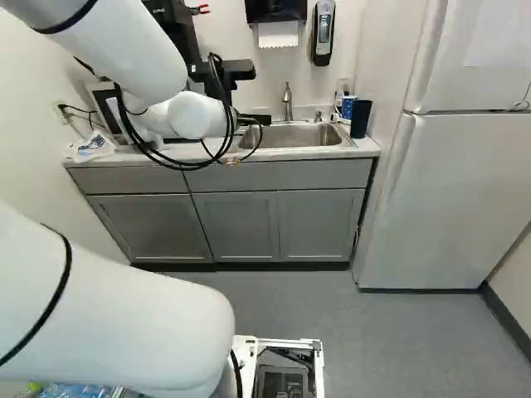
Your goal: Rinse the cup and place it in the tray
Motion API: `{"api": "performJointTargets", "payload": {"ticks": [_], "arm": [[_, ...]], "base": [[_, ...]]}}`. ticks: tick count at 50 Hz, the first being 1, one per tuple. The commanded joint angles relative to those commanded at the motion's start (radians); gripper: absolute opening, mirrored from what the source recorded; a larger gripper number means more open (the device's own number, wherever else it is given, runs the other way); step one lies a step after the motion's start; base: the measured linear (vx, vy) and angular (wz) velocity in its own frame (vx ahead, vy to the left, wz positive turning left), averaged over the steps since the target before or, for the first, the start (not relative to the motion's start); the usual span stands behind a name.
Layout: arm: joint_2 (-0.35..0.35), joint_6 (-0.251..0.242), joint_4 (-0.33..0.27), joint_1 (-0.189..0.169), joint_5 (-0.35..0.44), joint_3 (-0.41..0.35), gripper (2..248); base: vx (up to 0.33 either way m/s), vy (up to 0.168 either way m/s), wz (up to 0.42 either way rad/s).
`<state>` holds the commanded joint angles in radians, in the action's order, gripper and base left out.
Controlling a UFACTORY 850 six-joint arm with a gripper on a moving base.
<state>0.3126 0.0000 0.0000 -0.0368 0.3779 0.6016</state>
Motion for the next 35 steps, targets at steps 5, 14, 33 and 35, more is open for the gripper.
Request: {"api": "performJointTargets", "payload": {"ticks": [5, 14, 33, 35], "arm": [[0.001, 0.000, 0.000, -0.004, -0.011, 0.010, 247], [0.002, 0.000, 0.000, -0.011, -0.031, 0.028, 247], [0.001, 0.000, 0.000, -0.024, -0.068, 0.069, 247], [0.000, 0.000, 0.000, -0.026, -0.071, 0.074, 247]], "base": [[0.000, 0.000, 0.000], [0.000, 0.000, 0.000], [0.000, 0.000, 0.000], [0.000, 0.000, 0.000]]}}
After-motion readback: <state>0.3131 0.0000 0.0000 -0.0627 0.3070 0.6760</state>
